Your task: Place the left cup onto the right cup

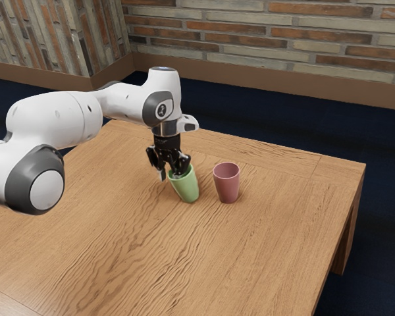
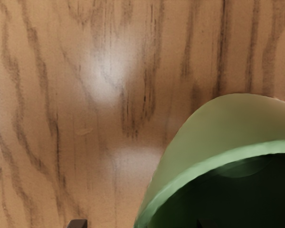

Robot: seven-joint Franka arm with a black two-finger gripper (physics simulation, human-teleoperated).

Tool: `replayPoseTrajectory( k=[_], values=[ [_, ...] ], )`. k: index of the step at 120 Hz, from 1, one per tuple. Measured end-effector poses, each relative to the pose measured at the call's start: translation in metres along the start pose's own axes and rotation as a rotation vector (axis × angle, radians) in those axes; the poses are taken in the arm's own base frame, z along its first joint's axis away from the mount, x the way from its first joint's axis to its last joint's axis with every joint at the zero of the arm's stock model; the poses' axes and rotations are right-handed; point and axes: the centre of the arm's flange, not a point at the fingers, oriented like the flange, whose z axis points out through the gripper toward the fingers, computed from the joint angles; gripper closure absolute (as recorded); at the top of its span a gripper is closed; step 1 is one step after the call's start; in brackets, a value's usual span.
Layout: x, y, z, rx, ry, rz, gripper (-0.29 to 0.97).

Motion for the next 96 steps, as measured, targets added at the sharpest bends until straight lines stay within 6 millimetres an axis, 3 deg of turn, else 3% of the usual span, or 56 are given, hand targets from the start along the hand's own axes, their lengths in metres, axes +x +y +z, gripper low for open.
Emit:
replayPoseTrajectory(
  k=[31, 76, 96],
  values=[
    [0.001, 0.001, -0.010, 0.001, 0.023, -0.002, 0.72],
    [-0.002, 0.001, -0.055, 0.023, 0.093, 0.001, 0.78],
    [-0.002, 0.001, -0.083, 0.022, 0.137, 0.000, 0.78]
  ],
)
